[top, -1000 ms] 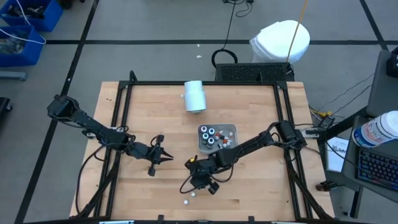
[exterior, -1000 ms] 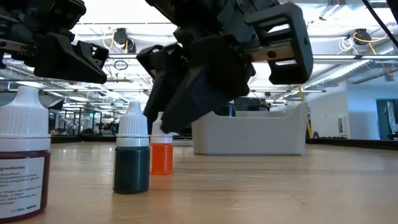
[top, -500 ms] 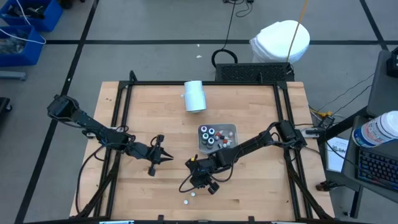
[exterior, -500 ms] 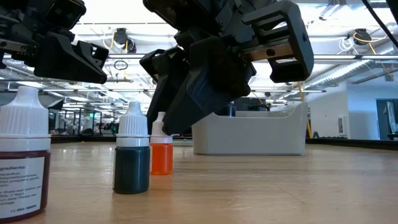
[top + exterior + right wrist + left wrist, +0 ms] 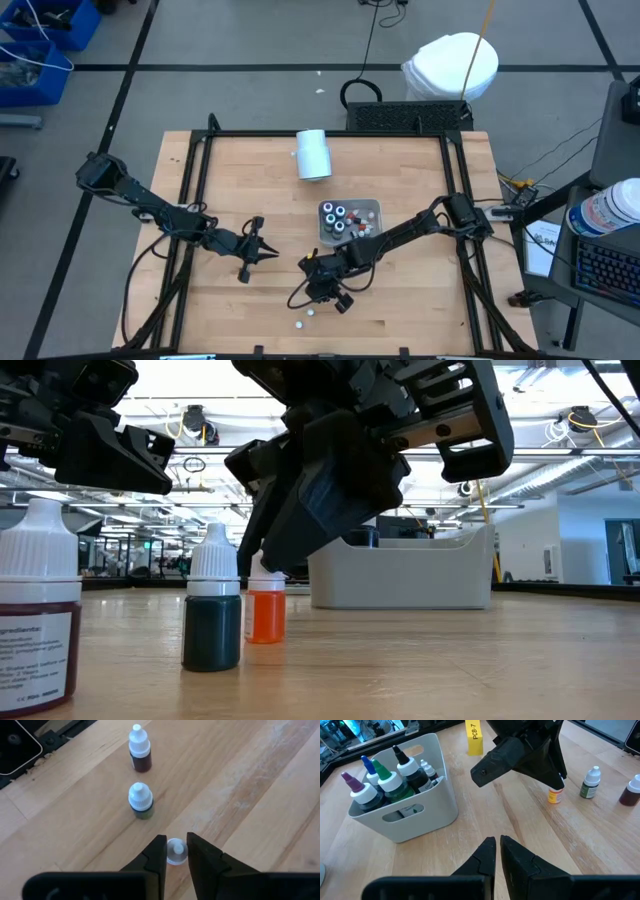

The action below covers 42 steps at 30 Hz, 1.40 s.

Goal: Pick & Place food coloring
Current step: Put the orange food coloring bottle into the gray bin

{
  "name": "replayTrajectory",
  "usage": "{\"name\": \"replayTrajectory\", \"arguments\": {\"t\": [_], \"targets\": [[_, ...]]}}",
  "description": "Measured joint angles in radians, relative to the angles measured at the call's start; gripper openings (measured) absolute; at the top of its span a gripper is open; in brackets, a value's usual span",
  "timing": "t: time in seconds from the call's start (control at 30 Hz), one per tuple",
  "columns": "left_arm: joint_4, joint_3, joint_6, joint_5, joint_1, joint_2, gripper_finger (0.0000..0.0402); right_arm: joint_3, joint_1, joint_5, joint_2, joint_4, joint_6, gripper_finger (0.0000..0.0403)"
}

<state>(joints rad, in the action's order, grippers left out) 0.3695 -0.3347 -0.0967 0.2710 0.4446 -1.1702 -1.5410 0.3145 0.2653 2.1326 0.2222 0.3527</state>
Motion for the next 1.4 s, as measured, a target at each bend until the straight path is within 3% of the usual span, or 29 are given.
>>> {"name": "replayTrajectory", "arguments": {"t": [0.13,0.3,0.47,0.63,0.87,1.1,1.27,1.4], "targets": [[0.000,0.000,0.001,0.000,0.000,0.000,0.0035,0.000,0.000,-0.015,0.000,-0.007,0.000,0.0053],[0.001,0.000,0.006,0.000,0.000,0.000,0.0035,0.001,0.032,-0.158,-0.030,0.015,0.028,0.0051],[0.002,0.000,0.021,0.001,0.000,0.000,0.0035,0.001,0.056,-0.270,-0.133,0.129,-0.019,0.0051],[0.002,0.000,0.055,0.001,0.000,0.000,0.0035,0.001,0.082,-0.455,-0.247,0.208,-0.111,0.0050],[-0.003,0.000,0.074,0.002,0.000,0.000,0.0035,0.045,0.066,-0.555,-0.413,0.384,-0.192,0.0050],[0.001,0.000,0.092,0.001,0.000,0.000,0.0035,0.270,-0.037,-0.550,-0.612,0.384,-0.289,0.0050],[0.001,0.000,0.100,0.000,0.000,0.000,0.0035,0.480,-0.160,-0.544,-0.720,0.258,-0.318,0.0050],[0.000,0.000,0.100,0.000,0.000,0.000,0.0035,0.619,-0.241,-0.456,-0.748,0.144,-0.327,0.0050]]}}
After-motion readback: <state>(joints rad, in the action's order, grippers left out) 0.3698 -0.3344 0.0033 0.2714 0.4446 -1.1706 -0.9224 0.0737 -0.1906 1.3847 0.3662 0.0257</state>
